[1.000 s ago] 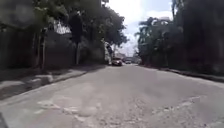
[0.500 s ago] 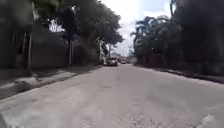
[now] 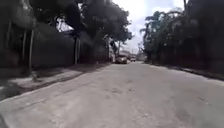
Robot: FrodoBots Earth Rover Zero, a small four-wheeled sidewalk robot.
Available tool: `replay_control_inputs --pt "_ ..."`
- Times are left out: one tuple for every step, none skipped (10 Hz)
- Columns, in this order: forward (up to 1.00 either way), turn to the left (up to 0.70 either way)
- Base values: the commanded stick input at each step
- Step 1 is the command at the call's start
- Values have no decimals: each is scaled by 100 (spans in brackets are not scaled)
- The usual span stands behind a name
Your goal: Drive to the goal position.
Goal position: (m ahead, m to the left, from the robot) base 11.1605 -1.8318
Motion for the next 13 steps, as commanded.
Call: replay_control_inputs --pt "100 0" --pt "100 0" --pt "100 0" --pt "100 0" --pt "100 0" --pt "100 0" --pt "100 0" --pt "100 0" --pt "100 0" --pt "100 -1" --pt "100 -6" --pt "100 -11" --pt "100 -16"
